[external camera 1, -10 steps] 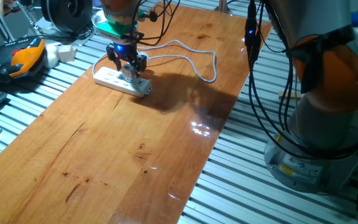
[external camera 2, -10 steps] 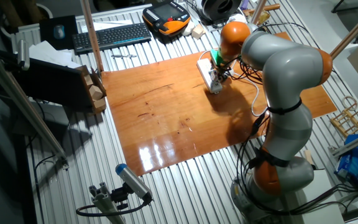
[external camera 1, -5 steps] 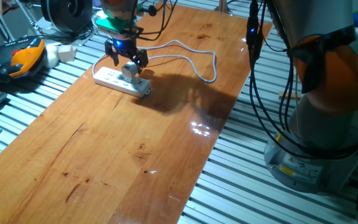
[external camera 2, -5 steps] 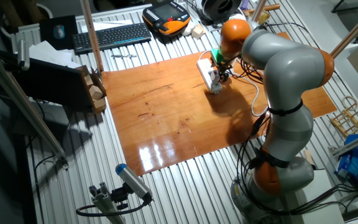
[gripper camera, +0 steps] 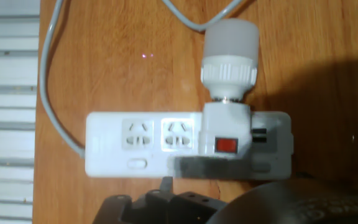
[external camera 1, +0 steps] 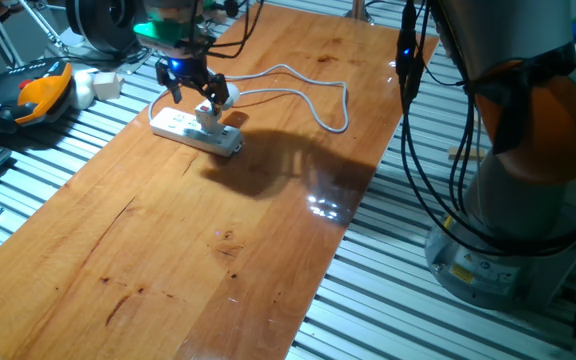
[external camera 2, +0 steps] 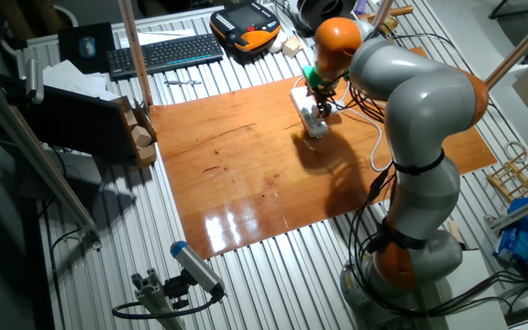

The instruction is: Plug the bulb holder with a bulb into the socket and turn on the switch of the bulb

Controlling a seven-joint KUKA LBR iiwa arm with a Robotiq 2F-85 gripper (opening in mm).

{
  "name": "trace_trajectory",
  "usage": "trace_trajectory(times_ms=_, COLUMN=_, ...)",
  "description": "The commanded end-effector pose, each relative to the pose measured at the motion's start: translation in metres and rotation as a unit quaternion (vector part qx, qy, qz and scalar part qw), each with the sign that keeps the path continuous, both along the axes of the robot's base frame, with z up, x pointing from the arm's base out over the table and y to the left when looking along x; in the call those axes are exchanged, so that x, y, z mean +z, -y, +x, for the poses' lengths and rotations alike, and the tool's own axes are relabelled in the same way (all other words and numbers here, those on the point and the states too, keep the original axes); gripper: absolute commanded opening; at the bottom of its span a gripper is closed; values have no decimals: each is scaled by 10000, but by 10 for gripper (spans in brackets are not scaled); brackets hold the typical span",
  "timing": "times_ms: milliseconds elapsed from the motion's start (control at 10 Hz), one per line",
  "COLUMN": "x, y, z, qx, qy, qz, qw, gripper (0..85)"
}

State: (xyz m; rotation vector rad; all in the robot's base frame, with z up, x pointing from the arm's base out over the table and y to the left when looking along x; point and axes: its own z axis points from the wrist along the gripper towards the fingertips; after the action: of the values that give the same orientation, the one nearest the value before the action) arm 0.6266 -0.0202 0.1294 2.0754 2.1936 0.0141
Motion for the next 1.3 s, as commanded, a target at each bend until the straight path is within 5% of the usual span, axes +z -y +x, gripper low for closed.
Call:
trace_trajectory(times_ms=0, x=21, y=-48, z=-11, qx=43, qy=9, qz=-54, qw=10000, gripper=850)
trace_trajectory(times_ms=100, x=17, y=-80, z=-23, qx=111, qy=-4, qz=-53, qw=9999, gripper=850)
trace_trajectory(times_ms=200, x=-9, y=-93, z=-26, qx=181, qy=5, qz=-52, qw=9998, gripper=680)
trace_trajectory(times_ms=400, x=-84, y=-96, z=-32, qx=379, qy=0, qz=5, qw=9993, gripper=340)
trace_trajectory(times_ms=500, x=-125, y=-94, z=-37, qx=419, qy=21, qz=23, qw=9991, gripper=0)
trace_trajectory(times_ms=1200, x=-385, y=-60, z=-46, qx=201, qy=66, qz=-32, qw=9998, gripper=0)
